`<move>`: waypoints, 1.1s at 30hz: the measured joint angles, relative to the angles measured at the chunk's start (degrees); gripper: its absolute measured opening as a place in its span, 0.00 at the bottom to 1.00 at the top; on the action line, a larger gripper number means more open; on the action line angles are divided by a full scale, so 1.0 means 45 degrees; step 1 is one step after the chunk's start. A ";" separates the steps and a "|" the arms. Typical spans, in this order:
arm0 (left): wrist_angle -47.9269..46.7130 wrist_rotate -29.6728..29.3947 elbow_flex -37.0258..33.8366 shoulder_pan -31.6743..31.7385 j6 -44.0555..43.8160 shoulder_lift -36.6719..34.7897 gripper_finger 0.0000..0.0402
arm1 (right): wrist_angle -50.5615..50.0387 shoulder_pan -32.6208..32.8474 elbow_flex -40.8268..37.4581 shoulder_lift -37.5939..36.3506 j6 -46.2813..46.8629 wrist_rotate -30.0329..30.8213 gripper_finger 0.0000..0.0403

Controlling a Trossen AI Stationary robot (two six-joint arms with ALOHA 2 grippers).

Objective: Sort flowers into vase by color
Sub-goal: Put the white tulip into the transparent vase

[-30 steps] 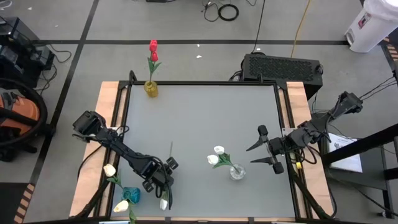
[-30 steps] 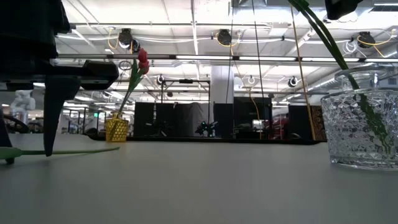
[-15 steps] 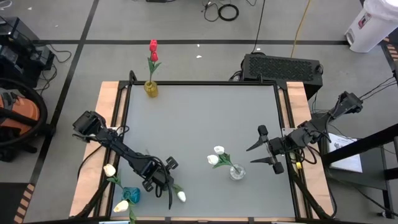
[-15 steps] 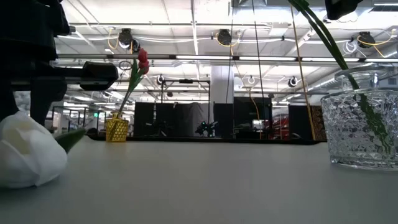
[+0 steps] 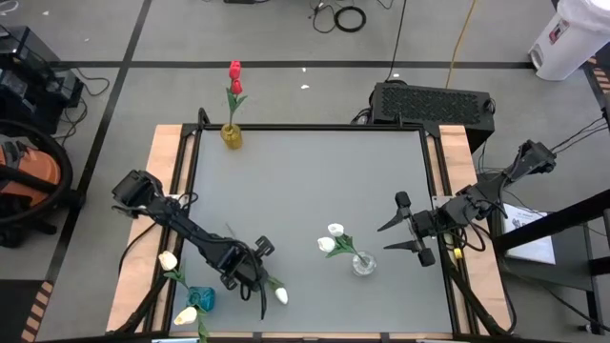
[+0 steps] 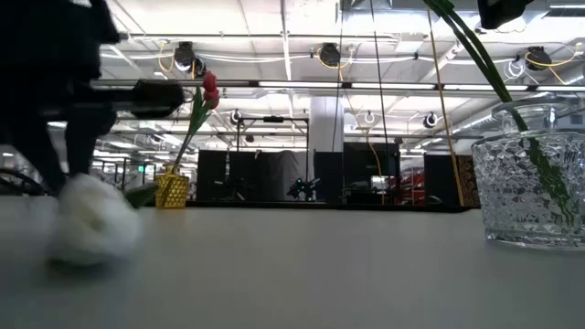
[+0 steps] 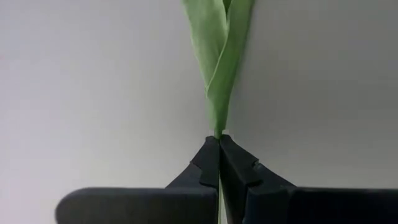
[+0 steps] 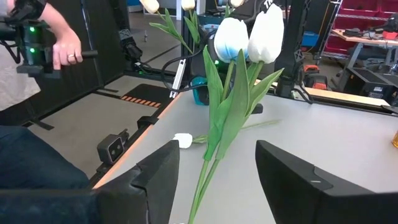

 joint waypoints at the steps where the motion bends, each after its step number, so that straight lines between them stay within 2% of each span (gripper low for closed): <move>1: -0.0201 -0.0168 0.0105 0.0000 -0.0008 -0.0047 0.00 | 0.0000 -0.0001 0.0000 0.0000 0.0000 0.0005 0.50; 8: -0.1987 -0.1228 0.0996 0.0000 -0.0092 -0.0154 0.00 | -0.0005 0.0000 0.0000 0.0000 0.0000 0.0004 0.50; 14: -0.3846 -0.2832 0.1419 0.0126 -0.0513 -0.0744 0.00 | -0.0005 0.0000 0.0000 0.0000 -0.0002 0.0005 0.50; 20: -0.4332 -0.4192 0.1512 0.0453 -0.1771 -0.2346 0.00 | -0.0005 -0.0001 0.0000 0.0000 0.0000 0.0001 0.50; 33: -0.3734 -0.7472 0.1517 0.1663 -0.2119 -0.6643 0.00 | 0.0005 -0.0001 0.0000 0.0000 -0.0004 0.0001 0.50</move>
